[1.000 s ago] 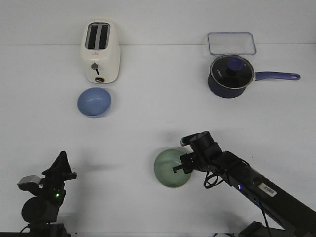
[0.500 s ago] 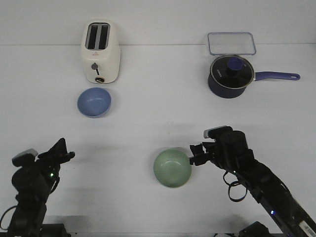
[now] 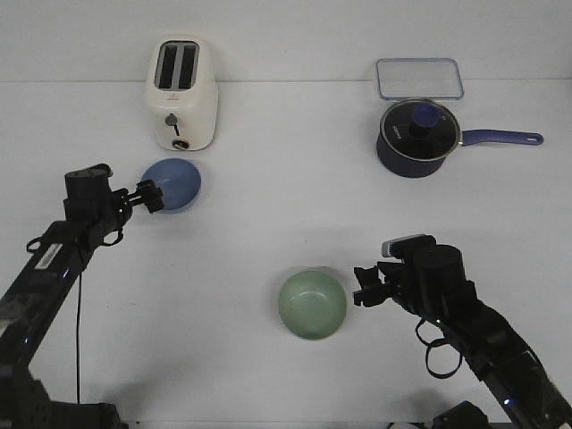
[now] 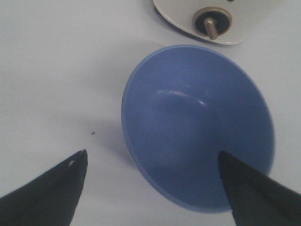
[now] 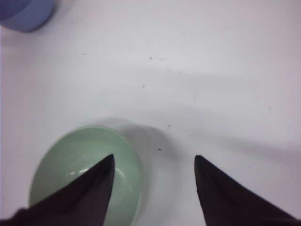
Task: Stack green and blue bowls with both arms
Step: 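Reach the left gripper to the light blue bowl and grasp its rim, then carry the blue bowl with the left gripper and lower it onto the green bowl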
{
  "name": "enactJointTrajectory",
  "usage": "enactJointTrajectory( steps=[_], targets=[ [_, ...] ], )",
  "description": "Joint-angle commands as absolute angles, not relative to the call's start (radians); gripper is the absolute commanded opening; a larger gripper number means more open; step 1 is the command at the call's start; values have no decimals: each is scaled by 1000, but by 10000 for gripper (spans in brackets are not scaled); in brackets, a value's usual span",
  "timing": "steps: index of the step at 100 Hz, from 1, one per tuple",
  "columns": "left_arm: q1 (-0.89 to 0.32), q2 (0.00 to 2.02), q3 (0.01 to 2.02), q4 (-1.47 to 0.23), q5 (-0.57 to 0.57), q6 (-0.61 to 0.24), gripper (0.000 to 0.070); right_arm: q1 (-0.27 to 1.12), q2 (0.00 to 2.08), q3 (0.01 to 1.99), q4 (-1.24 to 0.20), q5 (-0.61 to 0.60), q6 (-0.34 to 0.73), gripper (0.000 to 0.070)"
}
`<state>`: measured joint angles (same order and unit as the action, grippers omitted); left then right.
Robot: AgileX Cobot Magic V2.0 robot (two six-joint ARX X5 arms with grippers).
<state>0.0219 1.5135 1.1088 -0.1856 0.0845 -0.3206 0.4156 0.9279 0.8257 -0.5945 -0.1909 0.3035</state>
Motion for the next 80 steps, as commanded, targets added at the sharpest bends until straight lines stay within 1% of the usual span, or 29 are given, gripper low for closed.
enactJointTrajectory(
  steps=[1, 11, 27, 30, 35, 38, 41, 43, 44, 45, 50, 51, 53, 55, 66, 80],
  targets=[
    [25, 1604, 1186, -204, 90, -287, 556, 419, 930, 841, -587, -194, 285, 358],
    [26, 1721, 1282, -248, 90, -270, 556, 419, 931, 841, -588, -194, 284, 358],
    [27, 1865, 1386, -289, 89, -266, 554, 419, 931, 841, -588, -194, 284, 358],
    [27, 1885, 1401, -298, 89, -266, 546, 419, 930, 841, -588, -194, 284, 358],
    [27, 1911, 1416, -311, 90, -266, 509, 419, 930, 841, -588, -194, 284, 358],
    [27, 1922, 1420, -314, 90, -266, 460, 419, 930, 841, -588, -194, 284, 358],
    [27, 1929, 1420, -315, 90, -266, 382, 419, 930, 841, -589, -194, 284, 358],
    [27, 1930, 1420, -316, 90, -266, 313, 419, 930, 841, -591, -194, 284, 358],
    [27, 1930, 1420, -319, 90, -266, 257, 419, 930, 841, -591, -194, 284, 358],
    [27, 1930, 1420, -319, 90, -266, 237, 419, 930, 841, -591, -194, 284, 358],
    [27, 1927, 1420, -323, 97, -267, 48, 419, 930, 841, -593, -194, 284, 358],
    [27, 1924, 1420, -326, 102, -266, 0, 419, 930, 841, -594, -194, 284, 358],
    [27, 1919, 1420, -329, 107, -266, 0, 419, 930, 841, -594, -194, 284, 358],
    [27, 1912, 1420, -330, 113, -266, 19, 419, 930, 841, -595, -194, 284, 358],
    [26, 1857, 1420, -340, 155, -260, 13, 419, 930, 841, -599, -194, 284, 358],
    [1, 1730, 1420, -390, 224, -212, 13, 419, 930, 841, -599, -190, 284, 358]
  ],
)
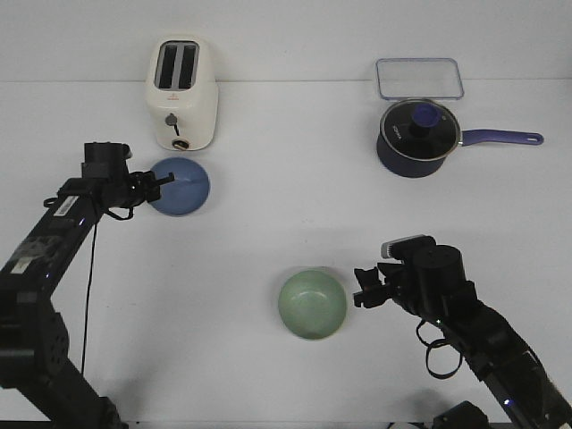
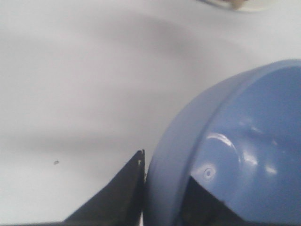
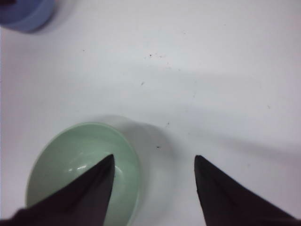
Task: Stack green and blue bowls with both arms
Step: 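Carry the blue bowl with the left gripper and lower it onto the green bowl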
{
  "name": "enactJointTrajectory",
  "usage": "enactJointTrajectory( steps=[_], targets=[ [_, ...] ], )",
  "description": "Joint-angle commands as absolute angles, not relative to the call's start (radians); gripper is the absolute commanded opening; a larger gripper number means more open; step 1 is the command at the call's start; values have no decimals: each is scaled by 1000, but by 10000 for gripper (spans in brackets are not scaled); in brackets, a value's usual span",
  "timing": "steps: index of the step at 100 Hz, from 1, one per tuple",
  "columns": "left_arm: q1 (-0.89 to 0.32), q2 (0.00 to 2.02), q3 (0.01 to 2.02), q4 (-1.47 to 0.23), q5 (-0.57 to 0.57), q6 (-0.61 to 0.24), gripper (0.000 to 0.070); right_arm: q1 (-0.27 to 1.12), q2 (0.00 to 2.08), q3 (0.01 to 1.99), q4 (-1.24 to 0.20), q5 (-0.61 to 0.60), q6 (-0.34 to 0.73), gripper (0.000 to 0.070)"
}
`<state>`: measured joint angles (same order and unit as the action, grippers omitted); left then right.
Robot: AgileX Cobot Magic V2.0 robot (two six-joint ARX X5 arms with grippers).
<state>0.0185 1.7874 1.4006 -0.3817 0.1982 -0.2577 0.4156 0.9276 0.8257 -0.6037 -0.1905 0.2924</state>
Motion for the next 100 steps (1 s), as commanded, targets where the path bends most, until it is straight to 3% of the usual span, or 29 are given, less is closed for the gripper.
enactJointTrajectory(
  steps=[1, 23, 44, 71, 100],
  targets=[
    [-2, 1720, 1420, -394, 227, -208, 13, 419, 930, 841, -599, -189, 284, 358],
    [-117, 1521, 1420, -555, 324, -141, 13, 416, 930, 841, -599, -155, 279, 358],
    [-369, 1474, 1412, -699, 338, -96, 13, 376, 930, 841, -600, -152, 263, 358],
    [-645, 1547, 1390, -625, 338, -91, 13, 332, 930, 841, -600, -162, 256, 358],
    [-753, 1686, 1390, -598, 339, -85, 13, 332, 930, 841, -600, -165, 254, 358]
  ],
)
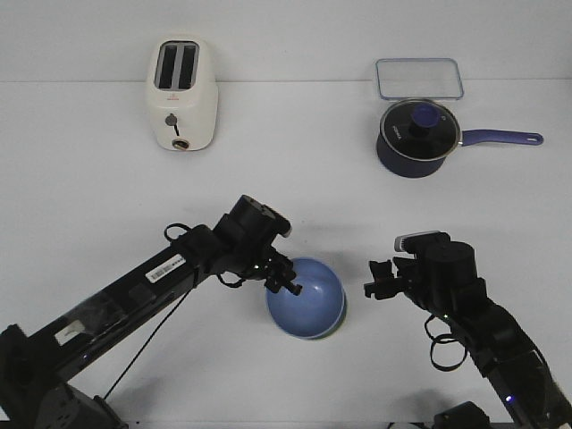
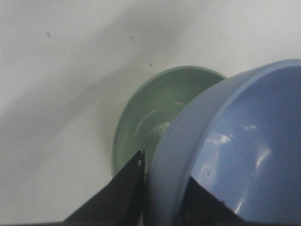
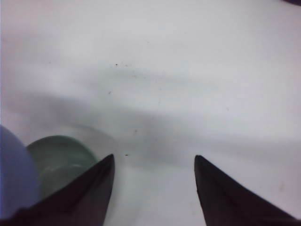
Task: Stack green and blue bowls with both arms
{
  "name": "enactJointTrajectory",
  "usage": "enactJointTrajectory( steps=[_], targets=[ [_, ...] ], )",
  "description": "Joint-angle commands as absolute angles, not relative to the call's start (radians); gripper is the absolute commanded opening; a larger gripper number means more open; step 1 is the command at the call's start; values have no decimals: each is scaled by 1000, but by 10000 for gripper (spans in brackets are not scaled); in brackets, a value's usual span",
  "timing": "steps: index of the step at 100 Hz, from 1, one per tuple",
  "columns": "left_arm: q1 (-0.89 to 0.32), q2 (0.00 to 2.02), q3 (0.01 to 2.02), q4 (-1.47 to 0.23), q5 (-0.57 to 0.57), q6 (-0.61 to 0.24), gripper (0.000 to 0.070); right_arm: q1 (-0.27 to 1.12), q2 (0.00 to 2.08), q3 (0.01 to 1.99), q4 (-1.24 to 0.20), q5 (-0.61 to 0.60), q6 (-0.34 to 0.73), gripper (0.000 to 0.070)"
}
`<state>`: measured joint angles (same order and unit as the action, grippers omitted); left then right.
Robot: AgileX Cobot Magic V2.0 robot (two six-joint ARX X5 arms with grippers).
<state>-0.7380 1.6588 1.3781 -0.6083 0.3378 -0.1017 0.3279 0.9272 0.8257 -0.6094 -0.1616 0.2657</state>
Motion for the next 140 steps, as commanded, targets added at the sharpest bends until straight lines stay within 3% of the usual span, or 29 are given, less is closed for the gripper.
enactJointTrajectory(
  steps=[1, 11, 16, 25, 32, 48, 60, 64, 70, 79, 81, 95, 119, 129, 140],
  targets=[
    [-757, 1691, 1390, -597, 339, -84, 13, 332, 930, 841, -600, -165, 253, 358],
    [-775, 1717, 1390, -597, 350, -76, 44, 332, 930, 841, -599, -165, 253, 358],
    [-778, 1721, 1390, -599, 349, -75, 149, 332, 930, 841, -599, -165, 253, 358],
    [-781, 1719, 1394, -594, 351, -75, 437, 332, 930, 841, -600, -165, 253, 358],
    [-775, 1697, 1401, -596, 352, -72, 493, 331, 930, 841, -600, -163, 251, 358],
    [-712, 1588, 1418, -593, 307, -63, 493, 318, 928, 841, -599, -156, 213, 358],
    [-629, 1465, 1418, -592, 175, -57, 489, 294, 904, 841, -585, -154, 162, 355],
    [-595, 1424, 1418, -595, 122, -51, 458, 285, 889, 841, -575, -154, 146, 336],
    [-541, 1365, 1418, -604, 57, -38, 344, 269, 859, 841, -563, -152, 122, 263],
    [-443, 1279, 1412, -627, 19, -37, 51, 244, 803, 836, -546, -136, 96, 24],
    [-421, 1261, 1406, -628, 17, -37, 0, 239, 788, 833, -540, -128, 95, 0],
    [-286, 1100, 1277, -569, -47, -34, 14, 207, 648, 745, -429, -102, 88, 0],
    [-160, 649, 747, -152, -79, 50, 13, 184, 322, 455, -144, 6, 88, 0],
    [-130, 492, 565, -2, -79, 47, 13, 184, 252, 390, -102, 62, 88, 0],
    [-110, 400, 473, 27, -80, 40, 13, 184, 241, 381, -105, 92, 88, 0]
  ],
)
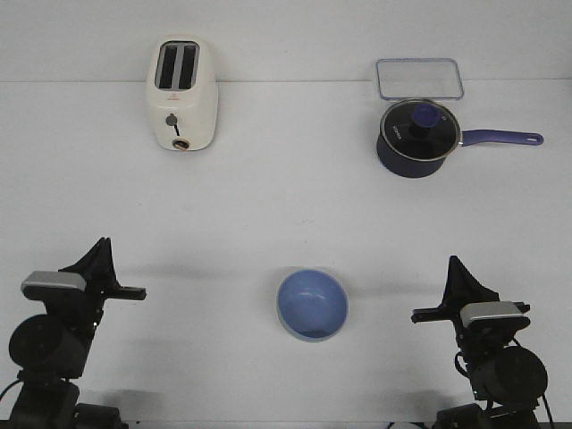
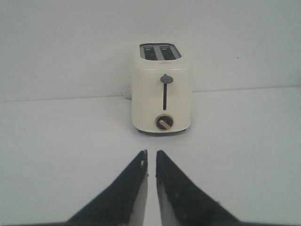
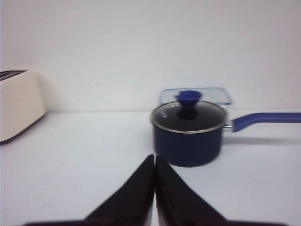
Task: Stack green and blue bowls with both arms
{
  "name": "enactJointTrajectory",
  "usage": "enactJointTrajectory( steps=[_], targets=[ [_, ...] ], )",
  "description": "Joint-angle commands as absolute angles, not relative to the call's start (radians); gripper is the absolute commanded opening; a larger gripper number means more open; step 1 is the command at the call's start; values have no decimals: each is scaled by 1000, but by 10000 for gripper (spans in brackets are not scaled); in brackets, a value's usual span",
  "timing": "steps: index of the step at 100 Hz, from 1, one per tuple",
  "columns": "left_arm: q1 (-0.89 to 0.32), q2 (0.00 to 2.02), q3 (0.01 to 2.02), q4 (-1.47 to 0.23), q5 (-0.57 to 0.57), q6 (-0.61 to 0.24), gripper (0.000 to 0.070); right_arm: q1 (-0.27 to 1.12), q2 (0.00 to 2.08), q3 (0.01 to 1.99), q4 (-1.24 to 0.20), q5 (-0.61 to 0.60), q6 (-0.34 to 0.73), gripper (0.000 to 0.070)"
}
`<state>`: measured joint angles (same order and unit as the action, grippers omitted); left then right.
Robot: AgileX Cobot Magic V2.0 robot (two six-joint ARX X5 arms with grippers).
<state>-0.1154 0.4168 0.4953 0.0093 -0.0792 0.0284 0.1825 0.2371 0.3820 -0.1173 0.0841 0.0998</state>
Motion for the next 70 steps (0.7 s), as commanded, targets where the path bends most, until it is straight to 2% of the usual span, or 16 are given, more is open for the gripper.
enactJointTrajectory(
  steps=[1, 70],
  targets=[
    [-110, 396, 471, 24, -80, 40, 14, 184, 241, 381, -104, 92, 88, 0],
    [-109, 371, 469, 1, -79, 40, 15, 184, 241, 381, -105, 91, 88, 0]
  ],
)
